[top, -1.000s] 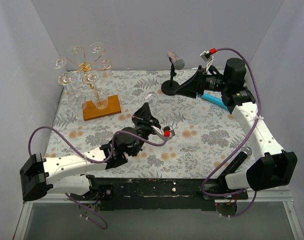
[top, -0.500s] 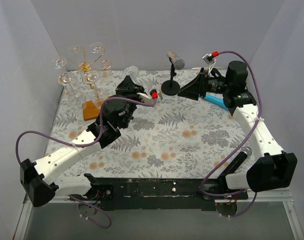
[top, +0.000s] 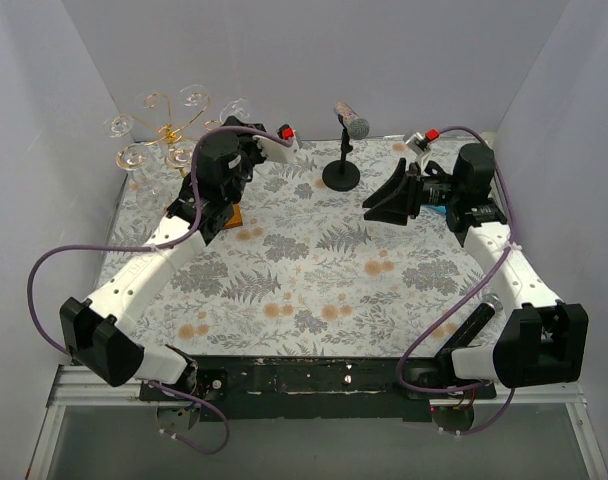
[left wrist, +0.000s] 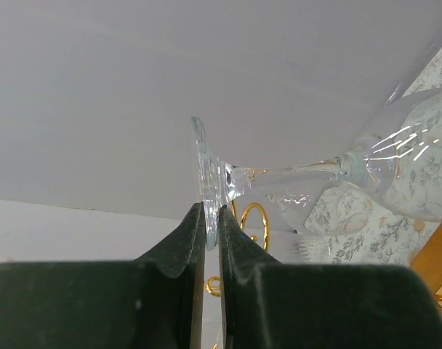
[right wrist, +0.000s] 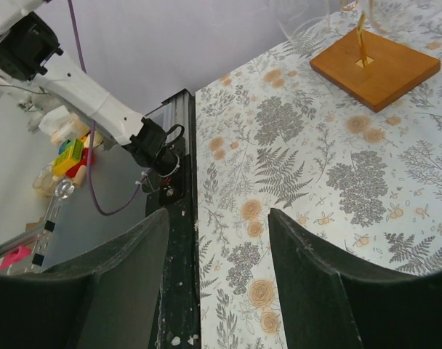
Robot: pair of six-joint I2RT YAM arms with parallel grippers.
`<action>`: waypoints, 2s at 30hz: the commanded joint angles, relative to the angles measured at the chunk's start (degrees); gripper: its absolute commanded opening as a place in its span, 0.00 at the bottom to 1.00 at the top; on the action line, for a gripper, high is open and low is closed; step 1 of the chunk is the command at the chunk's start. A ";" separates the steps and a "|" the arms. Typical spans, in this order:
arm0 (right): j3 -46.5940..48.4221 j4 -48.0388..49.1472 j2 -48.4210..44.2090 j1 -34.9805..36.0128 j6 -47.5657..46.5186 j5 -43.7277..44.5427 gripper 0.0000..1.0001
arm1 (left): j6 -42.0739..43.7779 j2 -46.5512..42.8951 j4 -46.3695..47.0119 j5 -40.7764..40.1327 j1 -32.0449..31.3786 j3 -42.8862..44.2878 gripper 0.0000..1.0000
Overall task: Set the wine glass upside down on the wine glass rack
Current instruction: Turn the wine glass upside down at the wine rack.
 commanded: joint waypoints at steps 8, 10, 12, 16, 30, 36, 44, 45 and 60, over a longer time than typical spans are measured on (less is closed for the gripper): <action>-7.04 10.04 -2.93 -0.17 1.49 -5.90 0.65 | -0.91 2.33 3.16 5.02 6.69 6.47 0.00; -7.39 11.19 -2.93 -0.17 2.20 -6.17 0.65 | -1.00 2.51 5.09 5.29 7.57 6.29 0.00; -7.31 11.28 -2.75 -0.17 2.20 -6.43 0.65 | -1.52 2.69 5.26 5.90 8.18 6.29 0.00; -7.48 11.37 -2.40 -0.17 2.38 -6.87 0.65 | -1.70 2.86 5.53 6.60 9.41 6.20 0.00; -7.66 11.63 -1.61 -0.17 3.08 -7.05 0.65 | -2.75 3.21 5.44 8.36 12.49 5.59 0.00; -7.75 11.81 -1.52 -0.17 3.08 -7.31 0.65 | -2.58 3.04 5.35 8.63 13.37 4.80 0.00; -7.75 11.89 -1.52 -0.17 3.26 -7.40 0.65 | -2.67 2.60 4.48 8.80 14.07 3.65 0.00; -7.66 11.98 -1.69 -0.17 3.34 -7.40 0.65 | -2.67 2.60 4.56 8.80 14.16 3.48 0.00; -7.75 12.25 -1.70 -0.17 3.43 -7.57 0.65 | -3.28 2.07 4.47 8.63 15.39 2.07 0.00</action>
